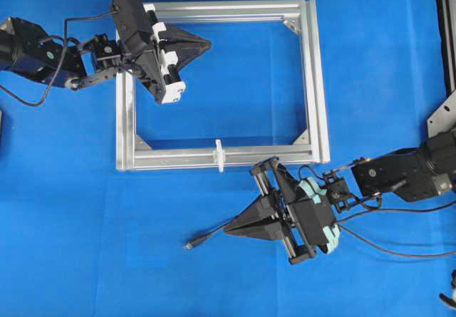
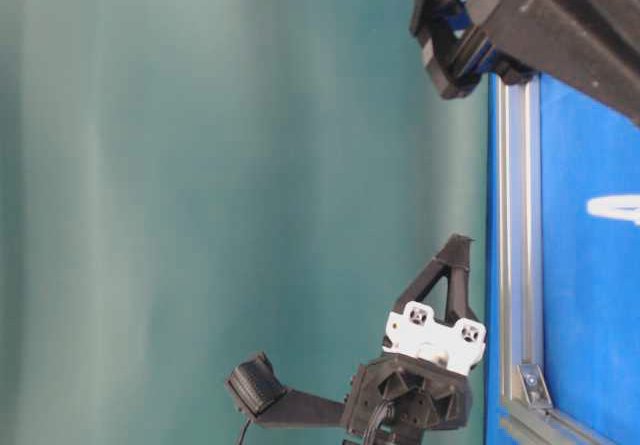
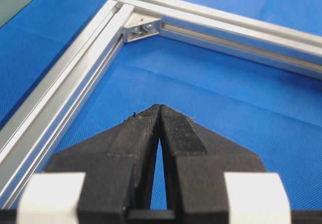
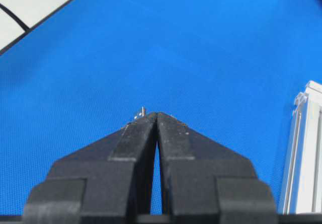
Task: Insert the wire through the string loop located in the center.
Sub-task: 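Move the right gripper down toward the black USB cable plug end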
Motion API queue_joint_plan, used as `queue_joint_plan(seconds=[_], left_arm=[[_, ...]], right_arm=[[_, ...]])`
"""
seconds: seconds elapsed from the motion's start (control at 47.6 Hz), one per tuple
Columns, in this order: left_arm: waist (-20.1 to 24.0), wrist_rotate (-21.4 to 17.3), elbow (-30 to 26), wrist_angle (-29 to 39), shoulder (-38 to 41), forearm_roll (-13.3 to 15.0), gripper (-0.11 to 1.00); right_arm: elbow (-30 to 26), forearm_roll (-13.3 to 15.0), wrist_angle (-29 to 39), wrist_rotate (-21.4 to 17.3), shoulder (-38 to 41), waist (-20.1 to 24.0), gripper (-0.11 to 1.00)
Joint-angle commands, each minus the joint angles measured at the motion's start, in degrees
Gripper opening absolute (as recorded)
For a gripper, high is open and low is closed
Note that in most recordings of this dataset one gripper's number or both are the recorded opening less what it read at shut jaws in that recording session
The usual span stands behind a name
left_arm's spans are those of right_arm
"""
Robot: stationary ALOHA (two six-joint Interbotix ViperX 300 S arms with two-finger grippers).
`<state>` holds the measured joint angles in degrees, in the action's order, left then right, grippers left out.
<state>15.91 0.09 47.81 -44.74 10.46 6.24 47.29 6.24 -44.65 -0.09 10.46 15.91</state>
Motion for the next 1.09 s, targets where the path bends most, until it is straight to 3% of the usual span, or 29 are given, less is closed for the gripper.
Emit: queue_joint_plan(seconds=[0.0, 0.105, 0.651, 0.714, 0.798, 1.008, 1.071], left_arm=[[-0.3, -0.2, -0.7, -0.2, -4.0, -1.1, 0.00], [-0.3, -0.2, -0.5, -0.2, -4.1, -1.1, 0.00], [-0.3, -0.2, -0.5, 0.9, -4.1, -1.1, 0.00], [-0.4, -0.2, -0.5, 1.1, -4.1, -1.1, 0.00], [-0.4, -0.1, -0.5, 1.1, -4.1, -1.1, 0.00], [-0.5, -0.1, -0.5, 1.2, -4.1, -1.1, 0.00], [-0.5, -0.1, -0.5, 1.2, -4.1, -1.1, 0.00]], right_arm=[[-0.5, 0.3, -0.2, 0.4, -3.7, -0.2, 0.00], [-0.5, 0.4, 1.5, 0.4, -4.3, -0.1, -0.04], [-1.4, 0.1, 4.6, -2.7, -4.0, -0.4, -0.02], [-1.5, 0.1, 5.0, -3.2, -4.0, -0.4, 0.05], [-1.6, 0.1, 5.1, -3.3, -4.0, -0.3, 0.23], [-1.7, 0.1, 5.2, -3.3, -4.0, -0.3, 0.84], [-1.8, 0.1, 5.2, -3.3, -4.0, -0.3, 0.88]])
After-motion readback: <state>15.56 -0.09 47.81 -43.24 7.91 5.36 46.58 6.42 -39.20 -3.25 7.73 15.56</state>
